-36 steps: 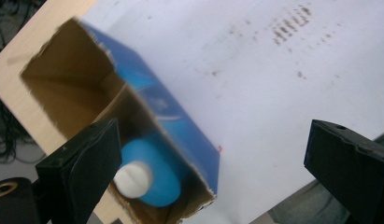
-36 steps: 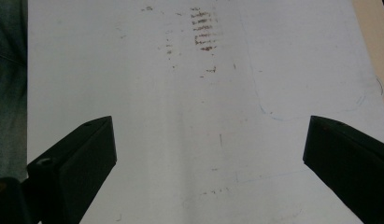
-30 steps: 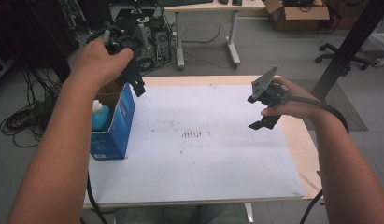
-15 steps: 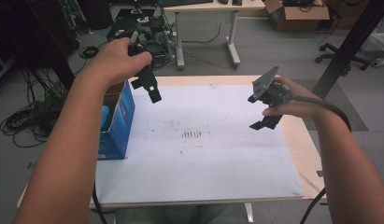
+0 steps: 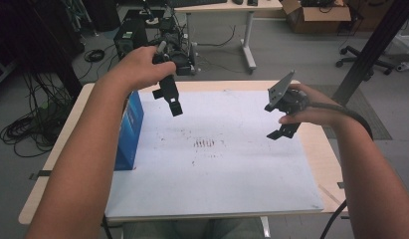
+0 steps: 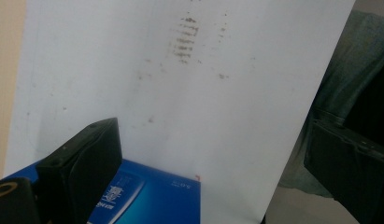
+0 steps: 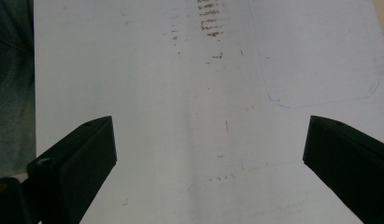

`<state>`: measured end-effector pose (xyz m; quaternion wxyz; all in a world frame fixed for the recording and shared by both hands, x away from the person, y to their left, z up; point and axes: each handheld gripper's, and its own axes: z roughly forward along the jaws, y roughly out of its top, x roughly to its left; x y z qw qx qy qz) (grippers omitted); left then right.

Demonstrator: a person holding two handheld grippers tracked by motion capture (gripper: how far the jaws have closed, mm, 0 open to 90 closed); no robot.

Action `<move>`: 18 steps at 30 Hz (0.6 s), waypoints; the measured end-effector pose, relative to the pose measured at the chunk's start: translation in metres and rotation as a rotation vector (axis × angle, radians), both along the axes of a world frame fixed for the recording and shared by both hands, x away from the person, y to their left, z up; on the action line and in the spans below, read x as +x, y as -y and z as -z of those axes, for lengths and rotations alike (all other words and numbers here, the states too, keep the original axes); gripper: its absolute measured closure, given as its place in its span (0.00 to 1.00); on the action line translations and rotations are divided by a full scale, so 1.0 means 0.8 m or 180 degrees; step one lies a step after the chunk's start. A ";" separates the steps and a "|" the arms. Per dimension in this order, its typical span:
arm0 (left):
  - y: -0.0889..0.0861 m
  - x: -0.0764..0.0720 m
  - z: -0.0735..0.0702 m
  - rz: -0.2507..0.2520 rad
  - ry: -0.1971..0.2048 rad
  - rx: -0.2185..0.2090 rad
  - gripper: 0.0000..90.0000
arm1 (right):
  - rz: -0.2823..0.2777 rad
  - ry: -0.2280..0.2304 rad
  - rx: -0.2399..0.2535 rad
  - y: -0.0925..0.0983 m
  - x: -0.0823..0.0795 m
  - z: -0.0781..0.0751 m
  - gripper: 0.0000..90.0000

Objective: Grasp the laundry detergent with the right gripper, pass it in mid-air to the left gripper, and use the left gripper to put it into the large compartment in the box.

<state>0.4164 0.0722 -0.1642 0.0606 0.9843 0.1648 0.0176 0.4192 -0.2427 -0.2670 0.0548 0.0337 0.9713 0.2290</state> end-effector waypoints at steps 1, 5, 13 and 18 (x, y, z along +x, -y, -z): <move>0.001 -0.001 0.002 0.0015 0.0000 0.0000 0.05 | 0.0003 -0.0005 0.0000 0.000 0.001 0.001 0.03; 0.006 -0.006 0.009 0.0077 -0.0008 0.0024 0.05 | 0.0008 -0.0023 0.0005 0.002 0.006 0.005 0.03; 0.010 -0.017 0.022 0.0185 -0.0040 0.0051 0.05 | 0.0042 -0.0086 -0.0037 -0.001 0.016 0.015 0.03; 0.006 -0.021 0.028 0.0206 -0.0064 0.0065 0.05 | 0.0044 -0.0123 -0.0079 -0.009 0.024 0.018 0.03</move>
